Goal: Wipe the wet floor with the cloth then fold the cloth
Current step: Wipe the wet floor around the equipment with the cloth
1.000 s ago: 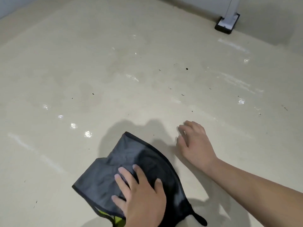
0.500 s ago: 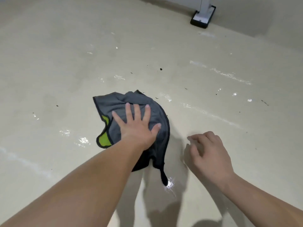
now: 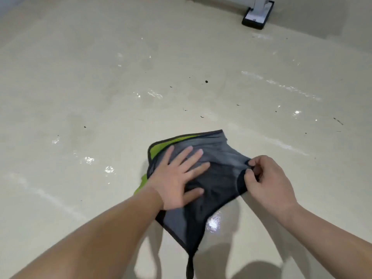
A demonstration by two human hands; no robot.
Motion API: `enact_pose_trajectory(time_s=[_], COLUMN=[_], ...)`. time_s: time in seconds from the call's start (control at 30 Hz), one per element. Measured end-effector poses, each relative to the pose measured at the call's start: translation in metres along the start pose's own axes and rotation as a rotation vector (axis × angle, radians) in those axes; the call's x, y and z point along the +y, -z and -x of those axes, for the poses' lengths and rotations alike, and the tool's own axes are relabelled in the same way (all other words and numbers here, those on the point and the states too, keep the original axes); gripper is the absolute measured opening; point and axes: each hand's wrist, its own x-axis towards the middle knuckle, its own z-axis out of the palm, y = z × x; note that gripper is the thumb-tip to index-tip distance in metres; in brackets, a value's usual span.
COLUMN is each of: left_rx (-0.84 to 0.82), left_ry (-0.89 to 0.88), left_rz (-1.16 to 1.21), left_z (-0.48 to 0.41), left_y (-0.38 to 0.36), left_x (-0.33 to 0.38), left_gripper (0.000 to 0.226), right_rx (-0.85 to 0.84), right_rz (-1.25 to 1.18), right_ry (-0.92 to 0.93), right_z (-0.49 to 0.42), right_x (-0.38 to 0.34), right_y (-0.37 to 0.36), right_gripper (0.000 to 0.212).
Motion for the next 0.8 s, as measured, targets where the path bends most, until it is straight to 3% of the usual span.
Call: enact_pose_trajectory(time_s=[0.1,0.17,0.27,0.37,0.43,0.57,0.67,0.8], left_rx=[-0.038,-0.035,-0.060,-0.133,-0.070,-0.008,-0.123,-0.097], left_ry=[0.416,0.556,0.435,0.253,0.373,0.961,0.959,0.949], left_rz=[0.019,0.065,0.116,0.119,0.164,0.150,0.180,0.349], left_z=[0.040,0.063,0.096,0.134,0.166,0.260,0.288,0.263], left_y=[-0.001,-0.007,-0.009,-0.005,-0.008,-0.032,-0.033,-0.010], left_x=[-0.028,-0.004,0.037,0.019,-0.020,-0.072,-0.066,-0.091], left_gripper=[0.076,0.076,0.076,0.073,0.076,0.075,0.074,0.086], right_rx=[-0.093,-0.130,-0.162,-0.164,-0.203,-0.304,-0.370,-0.424], right_rz=[-0.017,0.038,0.090,0.095,0.097,0.103,0.136,0.218], right_ry=[0.078,0.155,0.272,0.364,0.354,0.313,0.378,0.518], right_z=[0.004,0.004,0.003,0.005,0.011,0.027,0.034,0.029], right_x=[-0.029,-0.052,-0.093,-0.133,-0.155,-0.194,-0.228,-0.270], right_y=[-0.023,-0.042,-0.070,-0.096,-0.111,-0.139,-0.162,-0.189], right_gripper=[0.011,0.012,0.016,0.018,0.018,0.021,0.023,0.028])
